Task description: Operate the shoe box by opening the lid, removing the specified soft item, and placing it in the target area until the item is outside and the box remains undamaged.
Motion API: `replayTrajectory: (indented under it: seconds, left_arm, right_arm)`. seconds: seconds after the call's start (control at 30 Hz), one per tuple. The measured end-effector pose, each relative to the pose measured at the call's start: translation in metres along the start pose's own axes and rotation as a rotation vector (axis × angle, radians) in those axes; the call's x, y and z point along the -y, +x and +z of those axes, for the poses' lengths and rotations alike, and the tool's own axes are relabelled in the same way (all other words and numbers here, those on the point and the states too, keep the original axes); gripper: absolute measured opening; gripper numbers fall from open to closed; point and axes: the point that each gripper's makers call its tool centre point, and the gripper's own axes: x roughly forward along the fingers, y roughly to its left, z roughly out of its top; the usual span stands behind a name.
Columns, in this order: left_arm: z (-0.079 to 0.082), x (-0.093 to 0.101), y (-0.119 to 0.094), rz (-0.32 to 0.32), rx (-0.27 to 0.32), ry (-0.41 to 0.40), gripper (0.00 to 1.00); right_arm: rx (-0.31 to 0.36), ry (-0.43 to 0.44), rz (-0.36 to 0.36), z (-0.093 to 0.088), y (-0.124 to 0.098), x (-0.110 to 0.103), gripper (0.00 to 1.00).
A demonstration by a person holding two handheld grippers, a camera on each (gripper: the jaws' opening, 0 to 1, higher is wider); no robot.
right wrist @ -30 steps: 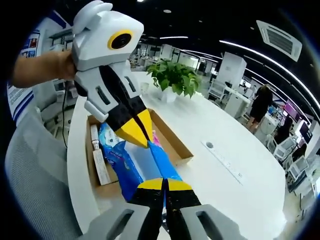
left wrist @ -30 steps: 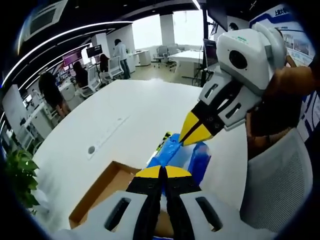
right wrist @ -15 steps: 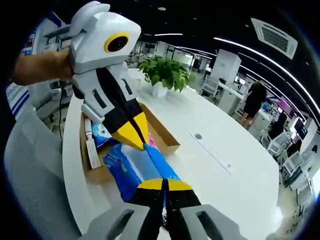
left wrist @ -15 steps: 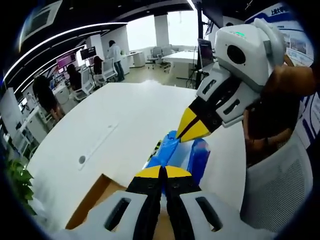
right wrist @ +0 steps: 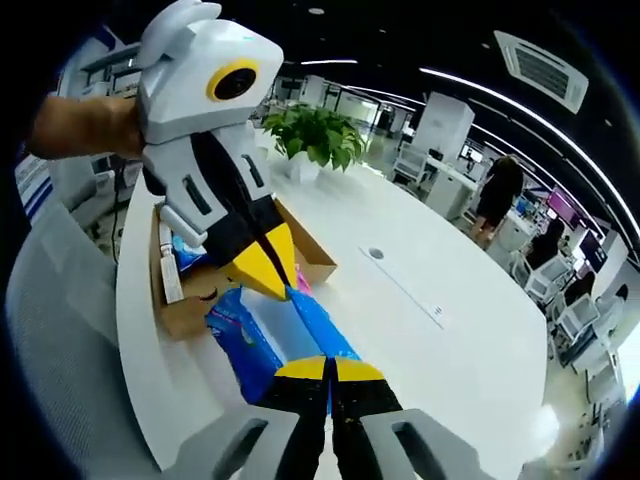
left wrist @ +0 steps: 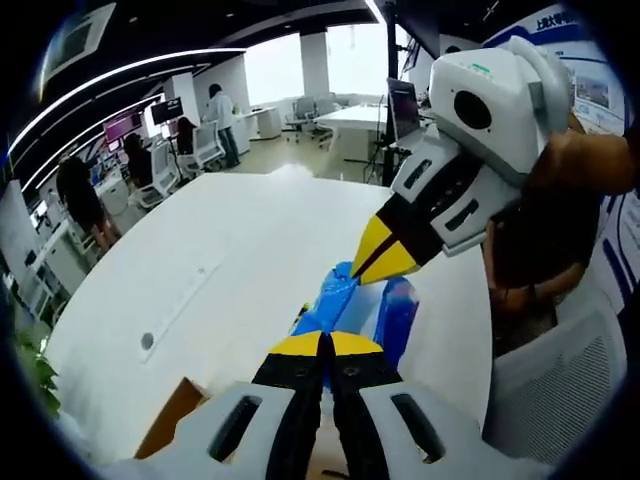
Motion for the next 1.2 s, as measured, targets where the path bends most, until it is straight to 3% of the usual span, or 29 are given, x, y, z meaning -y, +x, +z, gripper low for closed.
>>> replayTrajectory:
  seconds: [0.5,1.2]
  left_arm:
    - [0.015,0.012,0.044,-0.044,0.001,-0.005,0.0]
    - [0.018,0.033,0.113,-0.121,-0.03,-0.006,0.0]
  right_arm:
    - [-0.045,0.009,-0.024,-0.038,-0.006,0.031,0.0]
    - [-0.141,-0.016,-0.034,-0.097,-0.005,0.065,0.0]
